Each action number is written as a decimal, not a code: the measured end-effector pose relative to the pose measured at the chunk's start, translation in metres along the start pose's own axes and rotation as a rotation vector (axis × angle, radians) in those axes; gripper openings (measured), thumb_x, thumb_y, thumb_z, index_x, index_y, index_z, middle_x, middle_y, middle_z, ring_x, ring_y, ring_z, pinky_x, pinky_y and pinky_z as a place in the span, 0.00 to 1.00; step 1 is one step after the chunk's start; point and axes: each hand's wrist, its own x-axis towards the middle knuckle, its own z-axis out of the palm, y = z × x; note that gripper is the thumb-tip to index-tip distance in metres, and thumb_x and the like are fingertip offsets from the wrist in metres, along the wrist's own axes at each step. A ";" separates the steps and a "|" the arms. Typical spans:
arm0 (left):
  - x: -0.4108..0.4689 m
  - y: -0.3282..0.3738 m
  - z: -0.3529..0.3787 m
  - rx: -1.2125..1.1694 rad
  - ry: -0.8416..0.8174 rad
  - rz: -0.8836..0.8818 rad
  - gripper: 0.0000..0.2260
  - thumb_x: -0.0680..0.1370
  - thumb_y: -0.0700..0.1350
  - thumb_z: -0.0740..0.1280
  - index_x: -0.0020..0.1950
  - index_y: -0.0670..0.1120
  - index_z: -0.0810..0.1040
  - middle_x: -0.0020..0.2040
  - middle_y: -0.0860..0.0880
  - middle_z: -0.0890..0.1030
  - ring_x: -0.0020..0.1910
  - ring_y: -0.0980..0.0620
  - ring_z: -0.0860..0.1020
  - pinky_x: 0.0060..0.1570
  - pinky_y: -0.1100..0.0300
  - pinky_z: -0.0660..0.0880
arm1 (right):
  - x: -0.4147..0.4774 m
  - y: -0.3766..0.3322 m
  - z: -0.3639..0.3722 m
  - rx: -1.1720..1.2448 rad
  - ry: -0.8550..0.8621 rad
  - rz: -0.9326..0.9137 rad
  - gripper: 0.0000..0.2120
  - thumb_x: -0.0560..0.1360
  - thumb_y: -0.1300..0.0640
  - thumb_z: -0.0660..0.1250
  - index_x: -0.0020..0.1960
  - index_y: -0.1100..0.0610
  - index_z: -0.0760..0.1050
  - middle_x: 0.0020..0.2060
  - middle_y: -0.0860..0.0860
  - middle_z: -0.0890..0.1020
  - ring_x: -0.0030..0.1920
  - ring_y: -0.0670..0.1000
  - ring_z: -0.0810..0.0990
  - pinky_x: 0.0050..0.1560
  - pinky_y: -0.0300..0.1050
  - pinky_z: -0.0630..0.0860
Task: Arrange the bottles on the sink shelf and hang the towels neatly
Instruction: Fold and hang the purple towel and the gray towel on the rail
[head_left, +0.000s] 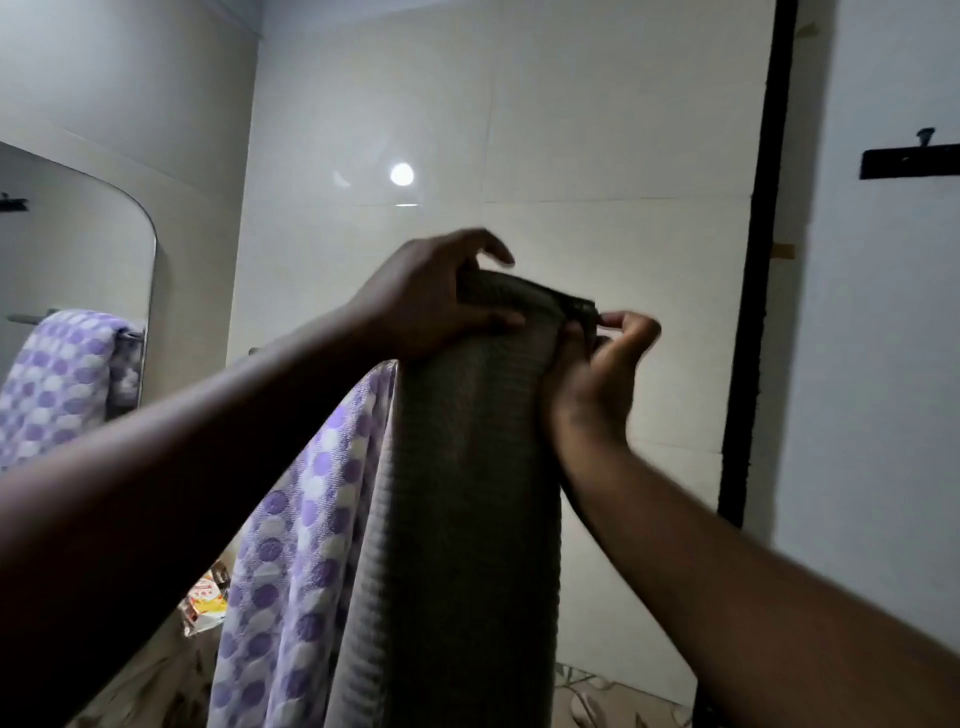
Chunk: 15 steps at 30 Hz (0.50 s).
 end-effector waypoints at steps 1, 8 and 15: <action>0.013 -0.008 -0.004 0.064 0.066 0.015 0.24 0.69 0.60 0.77 0.63 0.56 0.79 0.48 0.54 0.81 0.49 0.52 0.80 0.54 0.56 0.76 | 0.014 -0.003 0.016 -0.006 0.003 0.011 0.08 0.82 0.52 0.58 0.55 0.49 0.58 0.42 0.51 0.80 0.40 0.57 0.79 0.42 0.48 0.69; 0.023 -0.031 0.043 0.386 0.341 0.128 0.10 0.77 0.48 0.61 0.56 0.51 0.79 0.56 0.47 0.82 0.57 0.41 0.78 0.57 0.47 0.69 | 0.092 0.016 0.099 -0.100 0.041 -0.101 0.07 0.81 0.58 0.58 0.53 0.54 0.58 0.50 0.57 0.77 0.52 0.62 0.80 0.49 0.50 0.71; -0.013 -0.101 0.115 0.357 0.016 -0.018 0.19 0.85 0.58 0.54 0.56 0.50 0.81 0.56 0.45 0.83 0.59 0.41 0.79 0.54 0.51 0.71 | 0.101 0.065 0.117 -0.879 0.050 -0.551 0.10 0.77 0.57 0.65 0.58 0.55 0.71 0.59 0.57 0.76 0.56 0.63 0.78 0.47 0.55 0.75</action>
